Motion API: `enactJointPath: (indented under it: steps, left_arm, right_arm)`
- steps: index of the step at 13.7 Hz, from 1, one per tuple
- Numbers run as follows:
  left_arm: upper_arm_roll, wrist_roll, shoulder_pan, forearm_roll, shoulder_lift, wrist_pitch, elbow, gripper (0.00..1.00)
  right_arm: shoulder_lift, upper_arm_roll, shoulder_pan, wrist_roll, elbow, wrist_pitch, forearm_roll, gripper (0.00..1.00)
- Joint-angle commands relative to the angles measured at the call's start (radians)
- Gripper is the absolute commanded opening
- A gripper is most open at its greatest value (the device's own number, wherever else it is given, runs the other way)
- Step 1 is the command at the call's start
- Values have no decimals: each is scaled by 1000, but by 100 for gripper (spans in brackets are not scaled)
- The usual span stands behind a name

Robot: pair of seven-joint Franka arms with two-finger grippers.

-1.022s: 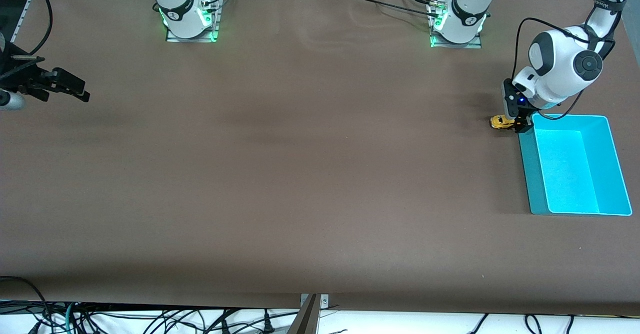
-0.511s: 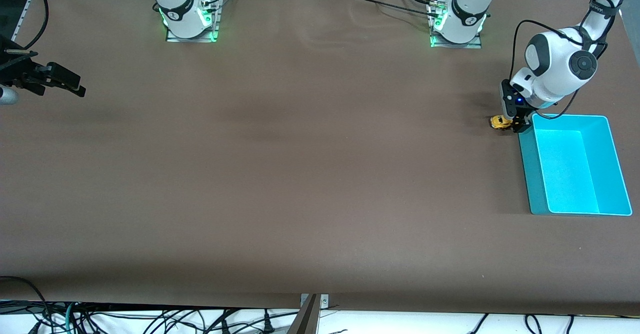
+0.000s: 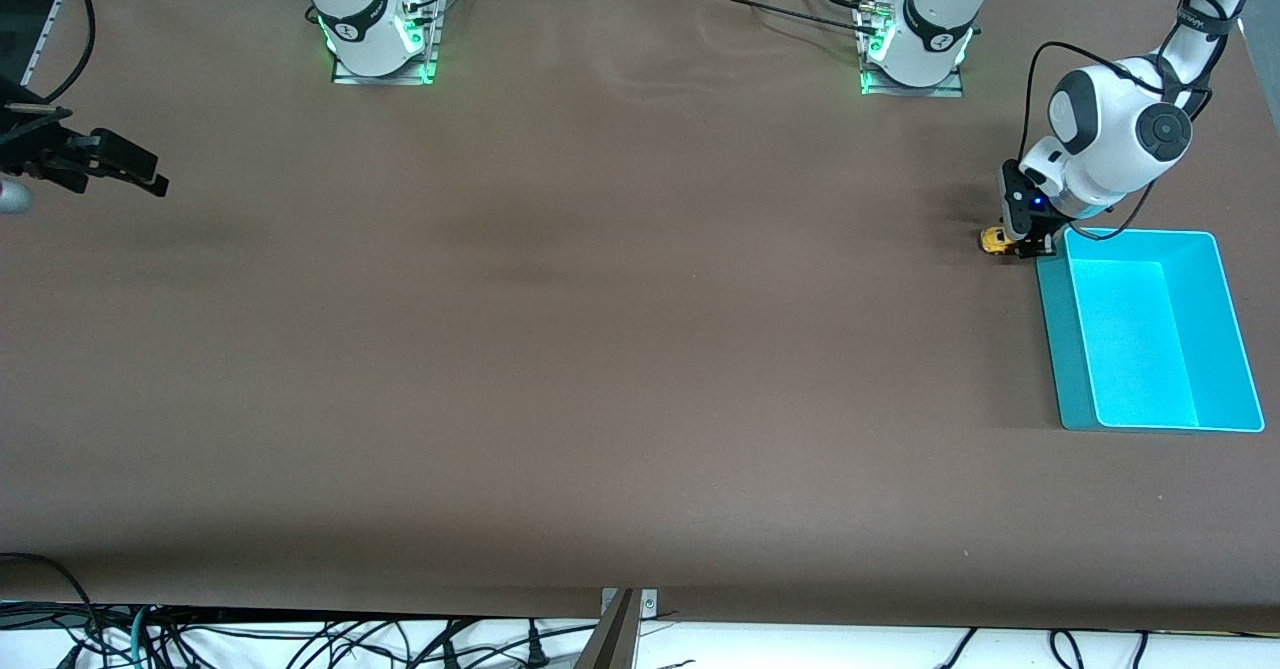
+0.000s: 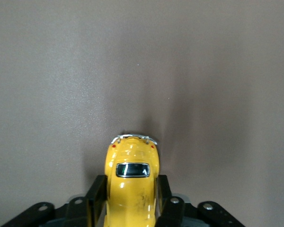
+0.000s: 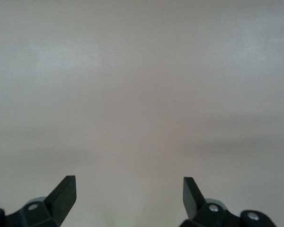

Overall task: Wind and store yellow beetle car
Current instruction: 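Close the left gripper on the yellow car, then lift the car with the left gripper and carry it over the box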

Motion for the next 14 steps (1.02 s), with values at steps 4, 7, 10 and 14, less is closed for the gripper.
enactJointPath:
  steps: [4,7,10,14]
  left_arm:
    - [-3,30,20,27,-12,6,1,41]
    - [-4,30,20,27,-37,-9,6,41]
    - [-10,21,19,11,-80,-78,9,41]
    - [-60,14,7,-104,-100,-127,18,41]
  right_arm:
    - [0,-6,-6,6,3,-5,10,100]
    - [1,-7,-6,6,3,-5,10,100]
    - [6,-19,-6,8,3,-7,10,100]
    - [16,-46,-6,6,1,-7,12,100]
